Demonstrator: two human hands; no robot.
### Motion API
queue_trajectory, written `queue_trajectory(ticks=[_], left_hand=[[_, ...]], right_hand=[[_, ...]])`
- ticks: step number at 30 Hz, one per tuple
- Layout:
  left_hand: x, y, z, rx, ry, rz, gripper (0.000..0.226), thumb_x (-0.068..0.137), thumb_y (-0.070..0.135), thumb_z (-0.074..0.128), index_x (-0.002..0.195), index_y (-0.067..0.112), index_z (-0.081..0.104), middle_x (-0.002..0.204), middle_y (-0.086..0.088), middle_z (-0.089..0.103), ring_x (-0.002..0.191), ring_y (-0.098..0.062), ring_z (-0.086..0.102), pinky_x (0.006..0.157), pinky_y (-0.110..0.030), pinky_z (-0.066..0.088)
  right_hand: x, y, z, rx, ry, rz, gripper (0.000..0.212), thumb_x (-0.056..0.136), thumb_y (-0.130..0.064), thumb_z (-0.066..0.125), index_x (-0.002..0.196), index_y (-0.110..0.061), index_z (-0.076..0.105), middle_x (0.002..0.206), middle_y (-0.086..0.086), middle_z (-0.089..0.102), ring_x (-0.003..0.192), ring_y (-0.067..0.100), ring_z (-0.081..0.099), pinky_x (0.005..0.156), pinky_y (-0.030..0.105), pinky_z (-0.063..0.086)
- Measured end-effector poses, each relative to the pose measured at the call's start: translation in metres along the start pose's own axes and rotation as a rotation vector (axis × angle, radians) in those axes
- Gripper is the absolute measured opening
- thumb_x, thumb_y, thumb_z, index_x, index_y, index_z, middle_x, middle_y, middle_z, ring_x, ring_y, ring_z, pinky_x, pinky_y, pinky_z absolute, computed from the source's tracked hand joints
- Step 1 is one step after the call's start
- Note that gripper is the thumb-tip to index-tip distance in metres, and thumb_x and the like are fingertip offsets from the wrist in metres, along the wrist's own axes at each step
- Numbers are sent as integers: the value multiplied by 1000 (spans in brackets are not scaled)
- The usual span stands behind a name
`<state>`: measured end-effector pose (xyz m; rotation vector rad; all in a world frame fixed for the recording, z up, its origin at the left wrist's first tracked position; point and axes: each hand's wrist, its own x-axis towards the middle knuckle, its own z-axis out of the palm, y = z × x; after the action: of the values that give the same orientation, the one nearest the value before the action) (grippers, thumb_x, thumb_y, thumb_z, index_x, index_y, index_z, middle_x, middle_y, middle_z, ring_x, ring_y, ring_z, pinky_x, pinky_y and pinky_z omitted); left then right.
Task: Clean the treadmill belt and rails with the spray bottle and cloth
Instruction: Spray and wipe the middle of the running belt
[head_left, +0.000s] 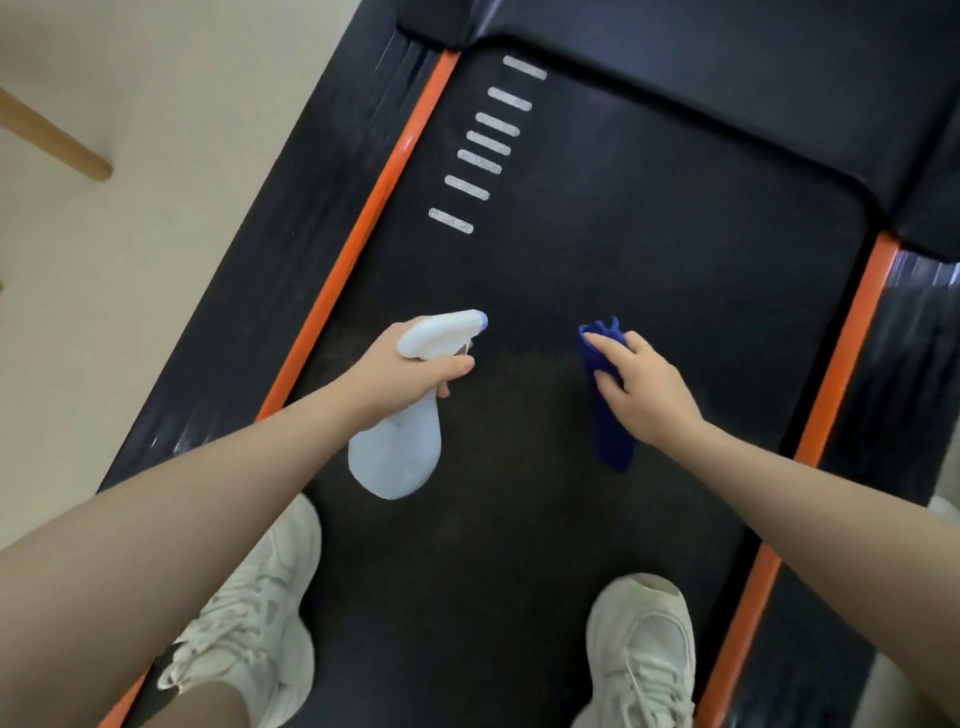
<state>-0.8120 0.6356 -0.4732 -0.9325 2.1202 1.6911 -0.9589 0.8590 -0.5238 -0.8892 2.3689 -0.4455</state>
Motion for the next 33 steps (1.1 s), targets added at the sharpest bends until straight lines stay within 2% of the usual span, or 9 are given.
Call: queue_trajectory(ticks=[4, 7, 12, 15, 20, 22, 26, 30, 33], left_hand=[[-9, -16, 27, 0, -46, -58, 23, 81, 26, 71, 101, 17, 66, 93, -6, 67, 75, -16, 62, 77, -41, 54], [-20, -16, 41, 36, -23, -134, 33, 84, 26, 70, 115, 31, 61, 90, 0, 66, 73, -11, 60, 82, -36, 52], [-24, -7, 71, 43, -77, -179, 32, 85, 24, 68, 116, 25, 61, 89, 3, 65, 72, -9, 61, 72, -19, 50], [-18, -16, 95, 72, -33, -178, 35, 85, 29, 66, 119, 18, 62, 103, -3, 66, 86, -15, 61, 82, -30, 49], [-12, -16, 130, 129, -117, -205, 30, 87, 26, 61, 114, 15, 56, 98, -6, 65, 71, -16, 65, 68, -27, 49], [-11, -12, 141, 97, -120, -208, 25, 87, 21, 59, 111, 15, 57, 92, -5, 63, 68, -15, 63, 65, -25, 48], [-12, -10, 139, 45, 60, -252, 14, 83, 15, 57, 95, 9, 61, 71, -4, 57, 60, -15, 58, 58, -24, 43], [-17, -16, 109, -39, 250, -216, 16, 81, 14, 57, 97, 14, 61, 78, -5, 62, 64, -13, 63, 55, -22, 43], [-20, -23, 85, -81, 365, -204, 15, 81, 12, 59, 96, 12, 62, 82, -6, 63, 68, -16, 65, 57, -21, 44]], right_hand=[[6, 6, -7, 83, 28, 32, 45, 95, -19, 45, 140, -24, 41, 111, -1, 46, 97, 24, 52, 82, 35, 44], [17, 10, -12, 72, 28, 89, 45, 95, -20, 45, 140, -23, 41, 122, 5, 47, 108, 30, 50, 87, 34, 39], [8, 15, -22, 154, 88, 123, 44, 96, -20, 44, 140, -23, 40, 125, 3, 46, 107, 26, 49, 82, 30, 38], [-12, 26, -13, 156, 97, 129, 45, 96, -21, 44, 140, -24, 40, 119, 1, 45, 102, 24, 50, 82, 32, 40], [-48, 59, -11, 210, 281, 311, 45, 94, -19, 45, 139, -23, 43, 125, 6, 47, 108, 27, 50, 85, 31, 38], [-64, 73, -14, 143, 250, 327, 45, 95, -18, 44, 140, -21, 41, 122, 5, 46, 102, 27, 52, 79, 30, 39], [-71, 76, -10, 91, 99, 272, 50, 94, -14, 45, 142, -22, 36, 121, 3, 42, 91, 20, 49, 72, 29, 39], [-36, 47, 13, -24, 0, 39, 53, 92, -14, 48, 143, -24, 34, 126, 7, 41, 107, 25, 45, 82, 34, 44], [5, 22, 31, -170, 44, 137, 49, 97, -20, 43, 144, -22, 28, 132, 11, 37, 106, 28, 44, 80, 38, 44]])
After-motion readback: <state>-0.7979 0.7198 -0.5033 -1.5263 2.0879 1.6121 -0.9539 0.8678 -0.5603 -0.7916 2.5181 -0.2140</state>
